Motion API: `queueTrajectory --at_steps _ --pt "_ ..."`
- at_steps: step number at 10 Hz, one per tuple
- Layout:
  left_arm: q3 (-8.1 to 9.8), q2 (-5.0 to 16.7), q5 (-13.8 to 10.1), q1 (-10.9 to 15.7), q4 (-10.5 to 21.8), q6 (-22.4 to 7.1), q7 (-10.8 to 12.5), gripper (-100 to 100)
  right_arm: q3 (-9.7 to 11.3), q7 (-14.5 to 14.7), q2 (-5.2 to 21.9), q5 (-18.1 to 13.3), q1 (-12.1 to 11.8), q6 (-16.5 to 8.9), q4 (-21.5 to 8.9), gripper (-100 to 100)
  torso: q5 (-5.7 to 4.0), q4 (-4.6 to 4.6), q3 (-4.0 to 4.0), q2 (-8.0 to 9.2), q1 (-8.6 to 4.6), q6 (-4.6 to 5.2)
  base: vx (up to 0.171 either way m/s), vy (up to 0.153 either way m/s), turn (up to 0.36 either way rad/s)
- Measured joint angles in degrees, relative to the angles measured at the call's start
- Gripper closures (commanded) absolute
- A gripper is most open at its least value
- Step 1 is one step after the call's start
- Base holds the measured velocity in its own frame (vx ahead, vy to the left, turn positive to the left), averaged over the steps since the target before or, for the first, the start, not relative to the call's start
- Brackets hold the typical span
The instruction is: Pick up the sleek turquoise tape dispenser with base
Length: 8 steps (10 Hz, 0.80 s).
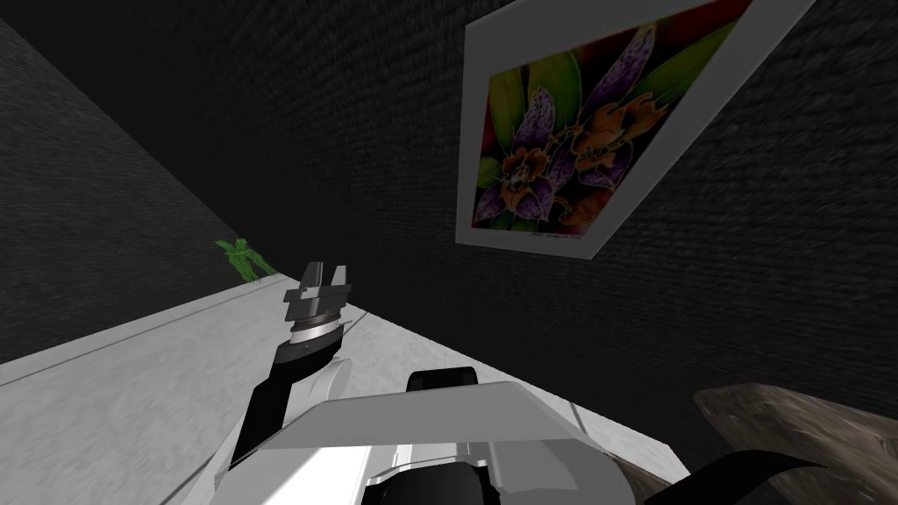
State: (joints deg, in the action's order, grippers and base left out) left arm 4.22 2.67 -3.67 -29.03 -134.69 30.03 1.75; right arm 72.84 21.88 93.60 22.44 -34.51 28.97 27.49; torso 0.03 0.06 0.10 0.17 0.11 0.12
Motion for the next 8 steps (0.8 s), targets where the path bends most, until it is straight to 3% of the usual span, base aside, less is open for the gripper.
queueTrajectory --at_steps 1,3,4,6,8 --pt "0.00 0.0 0.0 0.0 0.0 0.0 0.0 0 -1.5 1.0 2.8 2.3 -1.6 -0.9 3.4 -100 0.02 -0.01 -0.03 -0.06 0.08 0.02 0.045 0.053 -0.055" --pt "0.00 0.0 0.0 0.0 0.0 0.0 0.0 0 -0.5 -1.3 2.0 0.6 0.2 1.0 0.3 -100 0.00 -0.01 -0.02 -0.04 0.03 0.00 0.033 0.024 -0.023" --pt "0.00 0.0 0.0 0.0 0.0 0.0 0.0 0 -1.0 -1.3 3.1 1.6 -0.2 1.1 1.3 -100 0.00 -0.01 -0.04 -0.07 0.02 0.01 0.033 0.016 -0.033" --pt "0.00 0.0 0.0 0.0 0.0 0.0 0.0 0 0.3 -4.9 3.1 -0.5 2.2 4.0 -2.7 -100 -0.01 -0.02 -0.06 -0.12 -0.02 0.01 0.050 0.018 -0.050" --pt "0.00 0.0 0.0 0.0 0.0 0.0 0.0 0 -0.3 -5.0 4.5 1.0 1.3 4.1 -1.1 -100 -0.02 -0.01 -0.02 -0.03 -0.02 0.00 0.025 0.010 -0.025"
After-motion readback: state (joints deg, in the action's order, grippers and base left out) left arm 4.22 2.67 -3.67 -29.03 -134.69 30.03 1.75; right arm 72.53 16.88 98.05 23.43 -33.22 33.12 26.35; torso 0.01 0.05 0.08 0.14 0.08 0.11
